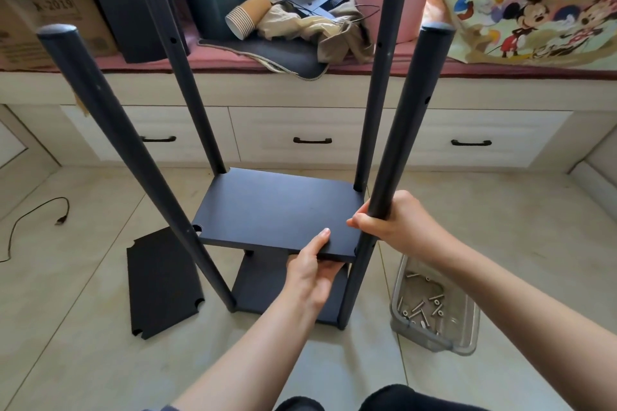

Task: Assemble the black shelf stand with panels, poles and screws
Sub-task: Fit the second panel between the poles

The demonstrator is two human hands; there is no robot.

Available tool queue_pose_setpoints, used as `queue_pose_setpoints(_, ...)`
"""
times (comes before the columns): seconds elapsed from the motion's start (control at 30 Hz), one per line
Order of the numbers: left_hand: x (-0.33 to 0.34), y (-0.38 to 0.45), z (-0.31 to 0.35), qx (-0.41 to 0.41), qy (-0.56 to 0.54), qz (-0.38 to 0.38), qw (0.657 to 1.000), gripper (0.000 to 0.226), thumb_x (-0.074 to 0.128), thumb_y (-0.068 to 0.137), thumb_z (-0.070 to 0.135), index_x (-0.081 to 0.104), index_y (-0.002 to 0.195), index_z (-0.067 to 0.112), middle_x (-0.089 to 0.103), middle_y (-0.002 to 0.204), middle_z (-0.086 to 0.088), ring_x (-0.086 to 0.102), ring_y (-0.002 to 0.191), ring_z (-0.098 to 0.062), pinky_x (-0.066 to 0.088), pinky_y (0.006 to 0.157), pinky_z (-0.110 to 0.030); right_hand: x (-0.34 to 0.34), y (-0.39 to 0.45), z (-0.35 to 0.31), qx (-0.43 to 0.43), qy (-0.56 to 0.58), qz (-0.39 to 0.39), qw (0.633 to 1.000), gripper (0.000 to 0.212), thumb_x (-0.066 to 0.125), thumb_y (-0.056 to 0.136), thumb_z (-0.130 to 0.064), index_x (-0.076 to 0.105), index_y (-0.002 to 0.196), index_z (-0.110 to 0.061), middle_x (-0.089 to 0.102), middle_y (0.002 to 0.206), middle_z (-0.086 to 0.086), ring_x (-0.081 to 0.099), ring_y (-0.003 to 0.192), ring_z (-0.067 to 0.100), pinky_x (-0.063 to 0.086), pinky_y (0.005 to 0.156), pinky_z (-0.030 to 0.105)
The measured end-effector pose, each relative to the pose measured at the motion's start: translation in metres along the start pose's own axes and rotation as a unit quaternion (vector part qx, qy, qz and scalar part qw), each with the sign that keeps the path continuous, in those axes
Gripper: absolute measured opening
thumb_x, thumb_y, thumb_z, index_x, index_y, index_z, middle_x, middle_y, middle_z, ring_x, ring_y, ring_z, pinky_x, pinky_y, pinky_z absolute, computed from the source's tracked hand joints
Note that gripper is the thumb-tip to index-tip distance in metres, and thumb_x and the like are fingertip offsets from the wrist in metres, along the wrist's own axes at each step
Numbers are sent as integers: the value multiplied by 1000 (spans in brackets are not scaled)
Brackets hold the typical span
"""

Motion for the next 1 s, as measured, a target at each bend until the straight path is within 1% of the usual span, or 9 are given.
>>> queue_pose_setpoints(0.1, 1, -2, 2, -4, 0, -12, 1000, 32, 66, 93, 8, 63, 124, -1, 72, 114, -18, 73, 95, -29, 58, 85, -42, 3, 0, 0, -7, 8, -8, 1000, 19, 76, 84, -23, 71, 67, -17, 57, 51, -22, 53, 53, -3, 37, 56, 13)
queue_pose_setpoints(0.2, -1, -6, 1, -9, 0, -6, 1000, 30, 65, 94, 8, 64, 122, -2, 73, 111, -18, 73, 93, -29, 58, 84, -41, 5, -1, -1, -10, 19, -9, 1000, 19, 77, 83, -23, 71, 66, -19, 59, 53, -19, 54, 55, -2, 39, 57, 15)
queue_pose_setpoints(0.37, 13, -4, 12, 5, -26, -2, 1000, 29, 63, 95, 6, 61, 122, -6, 70, 116, -22, 73, 91, -31, 63, 73, -40, 7, 1, 1, -13, 30, -7, 999, 22, 78, 81, -22, 72, 74, -2, 70, 78, 15, 63, 72, 17, 50, 69, 33)
queue_pose_setpoints(0.47, 20, -3, 22, 12, -8, -12, 1000, 20, 61, 96, 5, 62, 113, -5, 69, 109, -21, 74, 81, -27, 63, 77, -38, 14, -1, -3, -14, 28, -32, 999, 9, 75, 81, -18, 76, 74, -13, 76, 88, 1, 70, 92, 13, 56, 86, 37)
queue_pose_setpoints(0.53, 19, -7, 25, 14, 1, -17, 1000, 21, 62, 95, 5, 64, 115, -3, 70, 113, -20, 74, 85, -27, 62, 80, -38, 16, -3, -11, -37, 19, -34, 999, 18, 73, 82, -16, 73, 68, -29, 75, 104, -2, 66, 108, 6, 52, 95, 33)
queue_pose_setpoints(0.6, 16, -10, 26, 19, -6, -20, 1000, 24, 63, 95, 6, 64, 118, 0, 72, 115, -19, 74, 90, -28, 61, 81, -39, 14, -4, -14, -49, 4, -33, 998, 19, 73, 83, -18, 72, 71, -33, 72, 114, -1, 62, 115, 4, 49, 97, 29)
queue_pose_setpoints(0.73, 18, -14, 28, 26, 1, -30, 999, 38, 65, 94, 9, 60, 130, 0, 69, 123, -19, 71, 104, -31, 61, 83, -39, 8, 1, -12, -34, -22, -20, 999, 3, 75, 83, -24, 78, 84, -24, 70, 117, -5, 61, 115, 4, 47, 97, 28)
queue_pose_setpoints(0.87, 18, -18, 28, 22, 0, -32, 999, 38, 64, 94, 9, 60, 130, -1, 69, 123, -20, 70, 105, -31, 61, 86, -40, 9, -3, -16, -29, -40, -11, 999, 6, 74, 84, -26, 79, 85, -22, 73, 94, -9, 65, 104, 8, 51, 87, 28)
queue_pose_setpoints(1.0, 18, -18, 27, 17, -1, -43, 999, 26, 64, 94, 8, 65, 119, 0, 70, 120, -19, 70, 102, -30, 53, 99, -44, 9, -6, -19, -25, -57, 10, 998, 15, 75, 84, -34, 77, 91, -20, 73, 96, -5, 66, 99, 11, 50, 83, 26)
Point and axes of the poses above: each hand's wrist, its own y-axis towards the middle knuckle, its own x-axis out of the palm, z = x × y, the point moved 7 cm from there along y, towards the middle knuckle
